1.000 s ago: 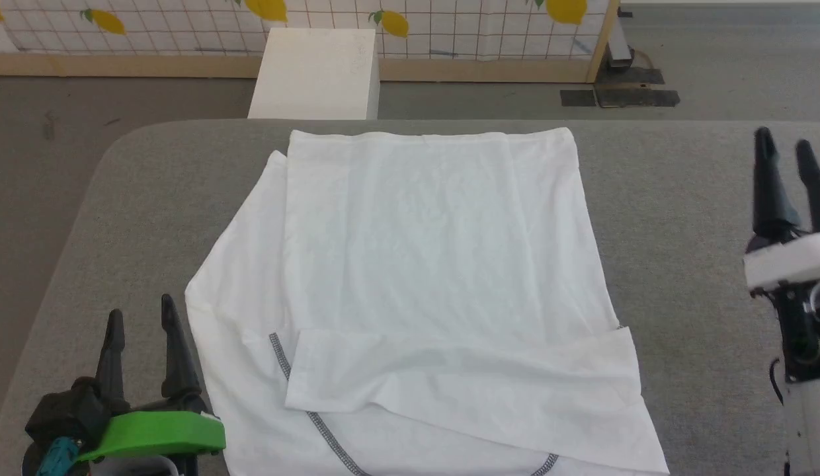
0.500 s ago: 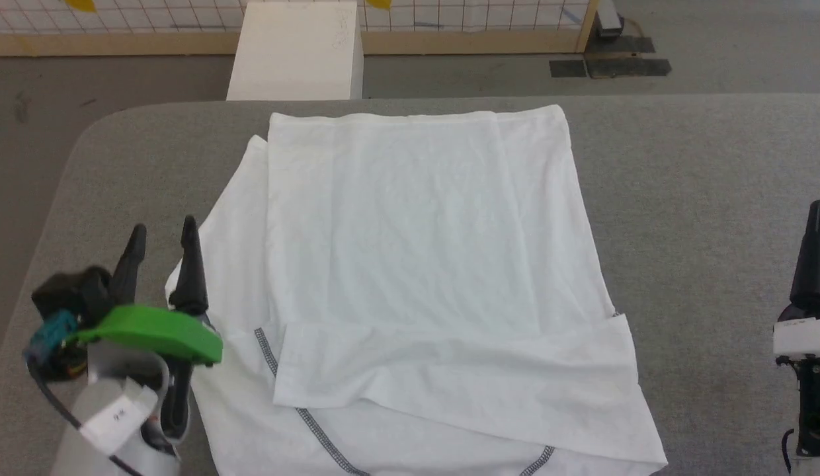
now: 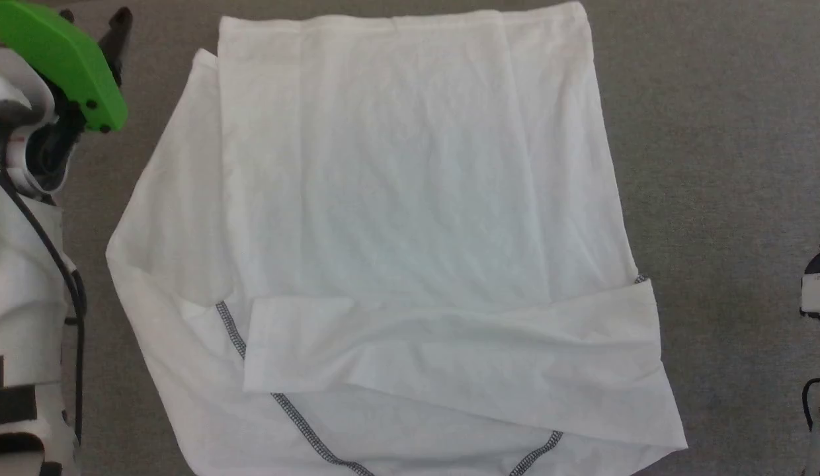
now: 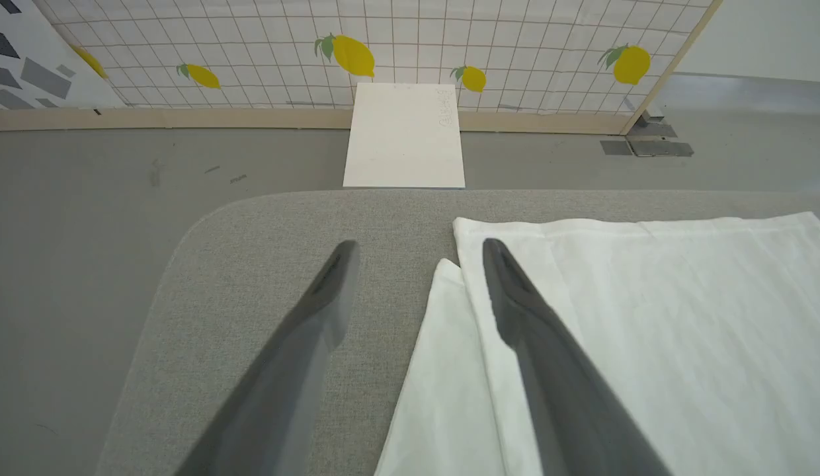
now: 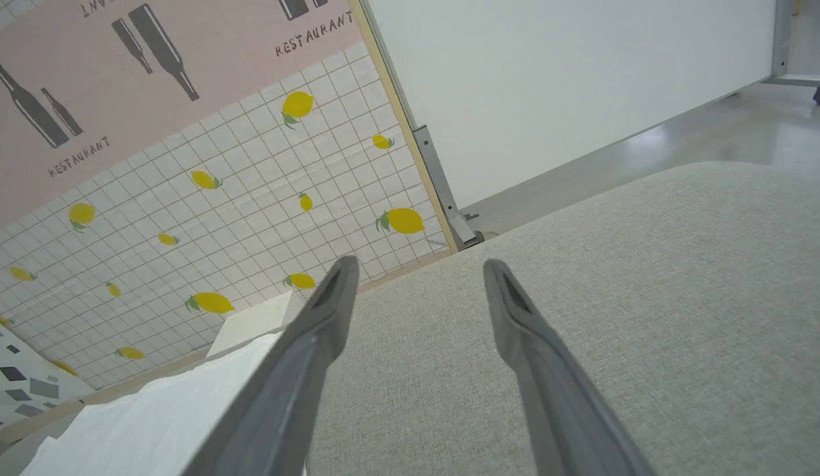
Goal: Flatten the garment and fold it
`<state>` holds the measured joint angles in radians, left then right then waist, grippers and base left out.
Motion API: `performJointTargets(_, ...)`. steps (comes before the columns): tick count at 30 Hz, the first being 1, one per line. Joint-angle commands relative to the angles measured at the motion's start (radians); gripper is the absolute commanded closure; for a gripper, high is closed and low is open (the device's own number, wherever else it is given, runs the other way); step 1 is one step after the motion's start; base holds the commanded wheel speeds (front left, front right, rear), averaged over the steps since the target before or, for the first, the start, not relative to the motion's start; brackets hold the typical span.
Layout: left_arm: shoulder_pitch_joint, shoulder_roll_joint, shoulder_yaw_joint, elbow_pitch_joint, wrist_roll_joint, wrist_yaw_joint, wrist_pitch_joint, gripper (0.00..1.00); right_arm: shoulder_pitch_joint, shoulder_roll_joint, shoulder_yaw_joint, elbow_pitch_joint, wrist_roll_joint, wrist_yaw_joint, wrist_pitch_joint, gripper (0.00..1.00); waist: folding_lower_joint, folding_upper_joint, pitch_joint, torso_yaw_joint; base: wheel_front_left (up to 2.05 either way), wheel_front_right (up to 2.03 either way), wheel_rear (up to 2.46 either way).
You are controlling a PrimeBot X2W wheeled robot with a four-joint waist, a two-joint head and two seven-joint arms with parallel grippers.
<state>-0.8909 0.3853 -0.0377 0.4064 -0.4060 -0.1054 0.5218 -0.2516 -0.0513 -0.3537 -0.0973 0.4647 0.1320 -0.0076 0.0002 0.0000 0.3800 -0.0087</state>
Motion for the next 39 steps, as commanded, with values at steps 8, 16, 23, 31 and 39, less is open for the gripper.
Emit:
performJointTargets(8,-0.120,0.028,-0.056,0.049,0.004,-0.007,0.175,0.00,-0.028,0.001,-0.004,-0.045,0.032,-0.001,0.008,0.00,-0.0002,0.0000,0.221,-0.049,0.00,0.00,0.00)
performJointTargets(16,-0.165,0.051,-0.073,0.064,0.024,0.002,0.192,0.00,-0.035,0.001,-0.002,-0.054,0.044,-0.001,-0.001,0.00,-0.0002,0.0000,0.286,-0.051,0.00,0.00,0.00)
performJointTargets(23,-0.164,0.068,-0.084,0.114,0.042,0.015,0.180,0.00,-0.047,0.001,0.011,-0.049,0.058,-0.001,-0.009,0.00,-0.0002,0.0000,0.309,-0.053,0.00,0.00,0.00)
performJointTargets(31,-0.156,0.017,-0.070,0.151,-0.041,0.005,0.206,1.00,-0.049,0.001,0.008,-0.042,0.041,-0.001,-0.007,0.00,-0.0002,0.0000,0.288,-0.029,0.00,0.00,0.00)
performJointTargets(39,-0.142,-0.001,0.029,0.152,-0.106,0.041,0.019,1.00,-0.045,0.001,0.017,-0.023,0.026,-0.001,0.004,0.00,-0.0002,0.0000,0.202,0.005,0.00,0.00,0.00)
